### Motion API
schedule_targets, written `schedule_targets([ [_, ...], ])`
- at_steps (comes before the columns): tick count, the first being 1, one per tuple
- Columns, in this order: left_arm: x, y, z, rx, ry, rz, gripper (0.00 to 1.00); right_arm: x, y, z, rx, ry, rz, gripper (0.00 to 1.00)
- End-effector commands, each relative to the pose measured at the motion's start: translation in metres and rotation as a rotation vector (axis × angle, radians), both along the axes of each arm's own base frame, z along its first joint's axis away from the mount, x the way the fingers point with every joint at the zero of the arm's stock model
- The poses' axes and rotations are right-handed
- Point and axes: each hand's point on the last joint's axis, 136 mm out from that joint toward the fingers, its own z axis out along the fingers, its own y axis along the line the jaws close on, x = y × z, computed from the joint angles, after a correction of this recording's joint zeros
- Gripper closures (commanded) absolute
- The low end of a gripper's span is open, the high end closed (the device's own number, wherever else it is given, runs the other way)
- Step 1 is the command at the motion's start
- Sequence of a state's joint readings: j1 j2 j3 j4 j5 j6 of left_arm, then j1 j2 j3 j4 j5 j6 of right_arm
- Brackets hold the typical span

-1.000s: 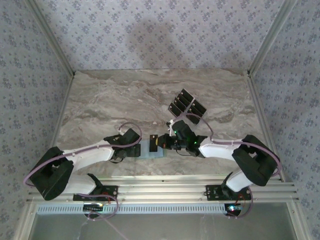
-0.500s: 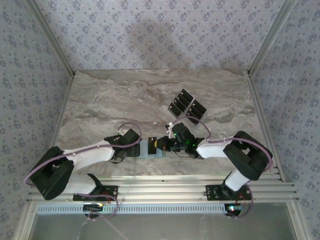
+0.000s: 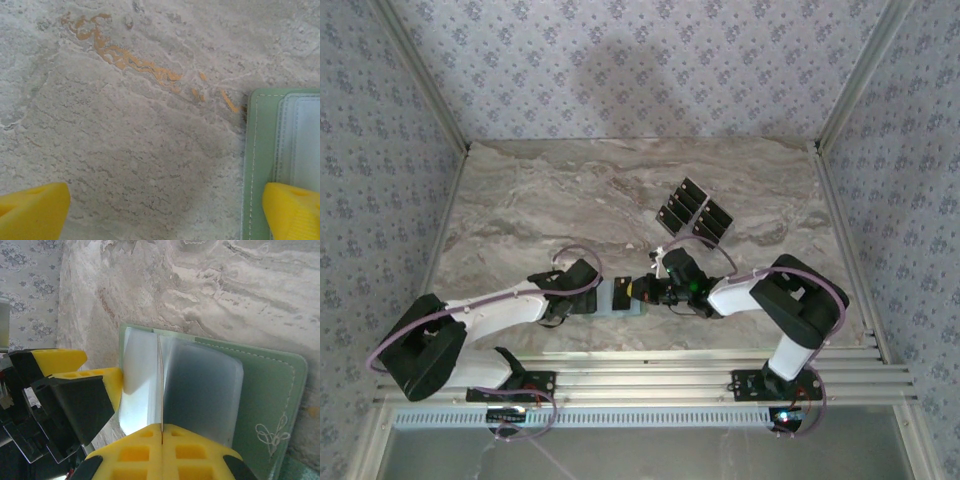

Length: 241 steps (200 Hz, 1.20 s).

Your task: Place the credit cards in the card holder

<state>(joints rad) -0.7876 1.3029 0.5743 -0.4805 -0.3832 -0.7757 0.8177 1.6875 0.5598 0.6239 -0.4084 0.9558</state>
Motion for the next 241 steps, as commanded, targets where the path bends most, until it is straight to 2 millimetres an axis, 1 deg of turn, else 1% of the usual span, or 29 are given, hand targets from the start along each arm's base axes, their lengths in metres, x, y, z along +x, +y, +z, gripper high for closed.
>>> schedule_targets([
  [1,-0.003,0.01,0.007,0.04,-0.007,0.01,0.01,-0.004,-0.004,-0.012,-0.011,0.035,-0.002,1.0],
  [35,0.005,0.001,0.027,-0.006,-0.064,-0.005,0.0,-0.006,-0.008,-0.019,-0.021,0.05,-0.007,1.0],
  [51,0.01,-0.007,0.035,-0.044,-0.084,-0.025,0.0,-0.006,-0.009,-0.02,-0.024,0.054,-0.009,1.0],
  [63,0.012,-0.017,0.038,-0.083,-0.091,-0.054,0.0,-0.006,-0.009,-0.021,-0.025,0.056,-0.011,1.0],
  [82,0.013,-0.031,0.036,-0.122,-0.082,-0.097,0.0,-0.006,-0.009,-0.022,-0.028,0.059,-0.011,1.0],
  [107,0.011,-0.038,0.023,-0.1,-0.04,-0.128,0.0,-0.005,-0.01,-0.024,-0.031,0.062,-0.014,1.0],
  [133,0.005,-0.032,0.009,-0.049,0.009,-0.119,0.01,-0.005,-0.013,-0.026,-0.034,0.069,-0.017,1.0],
  [157,-0.002,-0.012,0.001,0.034,0.042,-0.06,0.01,-0.005,-0.016,-0.026,-0.035,0.069,-0.022,1.0],
  [183,-0.009,0.004,0.0,0.063,0.038,-0.008,0.02,-0.005,-0.021,-0.029,-0.042,0.074,-0.03,1.0],
  [208,-0.014,0.012,0.0,0.06,0.03,0.022,0.03,-0.004,-0.026,-0.032,-0.047,0.081,-0.04,1.0],
  [241,-0.016,0.01,-0.005,0.038,0.032,0.022,0.03,-0.002,-0.025,-0.028,-0.033,0.078,-0.032,1.0],
])
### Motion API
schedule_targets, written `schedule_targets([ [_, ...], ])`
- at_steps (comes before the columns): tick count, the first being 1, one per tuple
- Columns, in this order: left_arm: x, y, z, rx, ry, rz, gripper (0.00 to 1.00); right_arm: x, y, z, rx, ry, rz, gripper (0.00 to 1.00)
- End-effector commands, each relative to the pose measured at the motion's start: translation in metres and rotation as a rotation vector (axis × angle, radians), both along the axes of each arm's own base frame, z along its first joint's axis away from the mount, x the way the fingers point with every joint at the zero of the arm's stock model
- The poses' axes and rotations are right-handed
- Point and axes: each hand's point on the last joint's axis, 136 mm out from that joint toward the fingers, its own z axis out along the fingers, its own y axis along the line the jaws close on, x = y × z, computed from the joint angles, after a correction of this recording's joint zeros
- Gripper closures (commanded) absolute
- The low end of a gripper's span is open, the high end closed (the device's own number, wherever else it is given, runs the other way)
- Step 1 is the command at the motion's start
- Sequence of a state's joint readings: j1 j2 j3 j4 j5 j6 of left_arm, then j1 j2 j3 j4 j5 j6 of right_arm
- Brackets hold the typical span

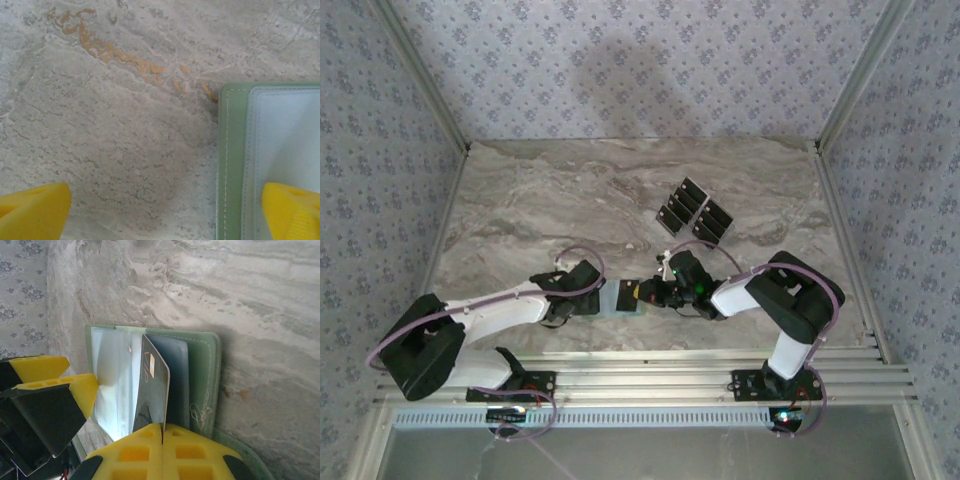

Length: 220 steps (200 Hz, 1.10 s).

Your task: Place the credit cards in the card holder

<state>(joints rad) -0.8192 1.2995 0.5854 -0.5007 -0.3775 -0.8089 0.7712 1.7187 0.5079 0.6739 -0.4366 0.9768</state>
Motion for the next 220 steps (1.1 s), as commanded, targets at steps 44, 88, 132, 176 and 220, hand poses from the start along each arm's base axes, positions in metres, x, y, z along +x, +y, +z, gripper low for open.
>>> schedule_targets([
  [44,-0.011,0.016,-0.009,0.047,0.024,0.022,0.03,-0.002,0.008,0.015,0.04,0.002,0.041,1.0],
  [88,-0.013,0.017,-0.012,0.043,0.026,0.024,0.03,-0.002,0.022,0.037,0.086,-0.023,0.077,1.0],
  [132,-0.012,0.016,-0.012,0.039,0.025,0.02,0.03,-0.001,0.028,0.034,0.087,-0.015,0.086,1.0],
  [176,-0.013,0.018,-0.013,0.046,0.028,0.025,0.04,-0.001,0.031,0.025,0.087,0.003,0.091,1.0],
  [220,-0.014,0.02,-0.014,0.057,0.03,0.036,0.04,-0.002,0.031,0.015,0.083,0.019,0.094,1.0],
])
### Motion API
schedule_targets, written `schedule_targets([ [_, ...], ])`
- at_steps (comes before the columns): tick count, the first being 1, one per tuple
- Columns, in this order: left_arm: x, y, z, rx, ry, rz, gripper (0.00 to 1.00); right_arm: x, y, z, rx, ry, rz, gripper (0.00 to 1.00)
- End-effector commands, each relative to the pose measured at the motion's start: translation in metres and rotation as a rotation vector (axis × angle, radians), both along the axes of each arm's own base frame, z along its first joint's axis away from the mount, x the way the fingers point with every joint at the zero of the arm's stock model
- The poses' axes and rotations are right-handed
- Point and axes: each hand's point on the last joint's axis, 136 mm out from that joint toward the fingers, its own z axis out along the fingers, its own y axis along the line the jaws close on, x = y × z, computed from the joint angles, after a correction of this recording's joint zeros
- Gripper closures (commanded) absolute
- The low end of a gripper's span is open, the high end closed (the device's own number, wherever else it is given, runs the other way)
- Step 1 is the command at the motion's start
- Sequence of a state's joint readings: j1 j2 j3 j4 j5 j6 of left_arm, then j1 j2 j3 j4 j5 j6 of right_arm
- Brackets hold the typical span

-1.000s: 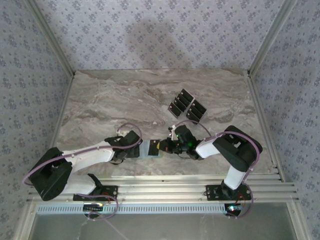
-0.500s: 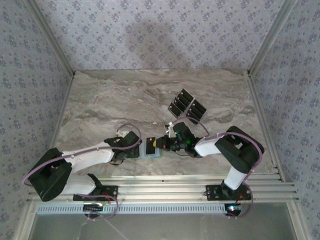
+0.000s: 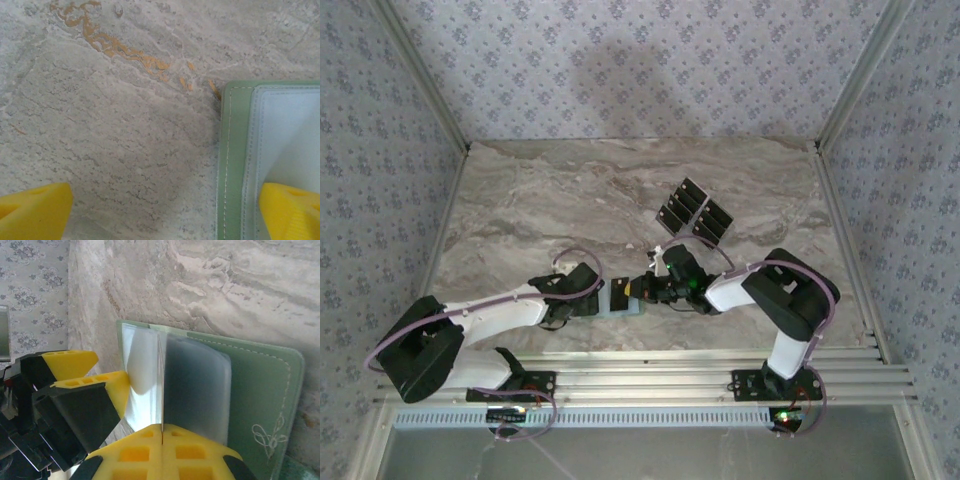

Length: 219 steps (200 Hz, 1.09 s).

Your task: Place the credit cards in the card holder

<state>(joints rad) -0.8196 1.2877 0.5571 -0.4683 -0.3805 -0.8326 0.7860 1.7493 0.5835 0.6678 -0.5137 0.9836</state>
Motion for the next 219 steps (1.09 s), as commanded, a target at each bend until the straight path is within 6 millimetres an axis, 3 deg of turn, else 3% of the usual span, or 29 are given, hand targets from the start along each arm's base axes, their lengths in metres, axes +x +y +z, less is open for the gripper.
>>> schedule_targets([
  [1,-0.013,0.019,-0.011,0.077,0.047,0.014,0.04,-0.001,0.007,-0.001,0.023,0.011,0.019,1.0],
  [219,-0.013,0.019,-0.014,0.095,0.062,0.016,0.04,-0.008,0.012,-0.025,0.044,0.106,0.066,1.0],
])
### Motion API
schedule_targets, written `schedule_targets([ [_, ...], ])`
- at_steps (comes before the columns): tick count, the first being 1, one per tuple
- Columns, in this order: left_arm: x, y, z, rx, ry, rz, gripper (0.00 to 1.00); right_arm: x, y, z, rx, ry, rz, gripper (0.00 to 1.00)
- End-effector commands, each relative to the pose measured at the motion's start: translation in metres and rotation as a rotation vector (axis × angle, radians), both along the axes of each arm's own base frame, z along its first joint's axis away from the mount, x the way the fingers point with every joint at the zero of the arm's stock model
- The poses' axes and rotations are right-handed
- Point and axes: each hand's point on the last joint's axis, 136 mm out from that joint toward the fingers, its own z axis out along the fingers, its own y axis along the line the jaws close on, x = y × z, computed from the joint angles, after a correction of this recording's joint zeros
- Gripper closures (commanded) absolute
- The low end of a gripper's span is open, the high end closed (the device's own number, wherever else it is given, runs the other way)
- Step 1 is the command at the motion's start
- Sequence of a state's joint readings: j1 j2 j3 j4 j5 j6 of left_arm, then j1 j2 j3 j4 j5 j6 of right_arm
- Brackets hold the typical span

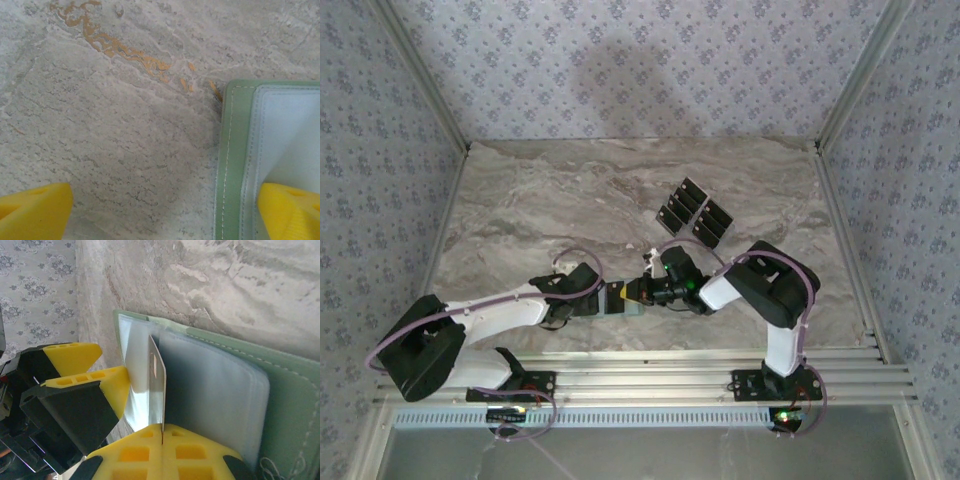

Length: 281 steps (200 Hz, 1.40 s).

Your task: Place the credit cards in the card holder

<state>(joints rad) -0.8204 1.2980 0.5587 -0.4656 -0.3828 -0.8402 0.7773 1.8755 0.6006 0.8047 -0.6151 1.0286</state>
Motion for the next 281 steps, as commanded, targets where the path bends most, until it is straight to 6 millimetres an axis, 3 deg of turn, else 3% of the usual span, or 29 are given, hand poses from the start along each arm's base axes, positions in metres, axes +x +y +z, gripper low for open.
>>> schedule_targets([
  [1,-0.013,0.019,-0.013,0.093,0.06,0.009,0.04,-0.004,0.0,-0.012,-0.021,0.047,0.012,1.0],
  [127,-0.014,0.018,-0.013,0.084,0.063,0.013,0.05,-0.006,0.016,-0.016,-0.04,0.082,0.071,1.0],
  [161,-0.01,0.013,-0.007,0.052,0.043,0.017,0.04,-0.005,0.013,-0.002,-0.057,0.056,0.067,0.68],
  [185,-0.005,0.009,0.004,0.015,0.015,0.023,0.03,-0.005,0.005,0.005,-0.103,0.029,0.067,0.56],
  [233,0.007,0.005,0.023,-0.064,-0.021,0.045,0.02,-0.006,-0.013,-0.005,-0.199,0.028,0.045,0.53],
  [260,0.011,0.004,0.027,-0.079,-0.026,0.038,0.02,-0.006,-0.031,-0.022,-0.292,0.04,0.025,0.53],
  [281,0.012,0.002,0.027,-0.086,-0.025,0.028,0.02,-0.003,-0.042,-0.023,-0.329,0.041,0.011,0.53],
])
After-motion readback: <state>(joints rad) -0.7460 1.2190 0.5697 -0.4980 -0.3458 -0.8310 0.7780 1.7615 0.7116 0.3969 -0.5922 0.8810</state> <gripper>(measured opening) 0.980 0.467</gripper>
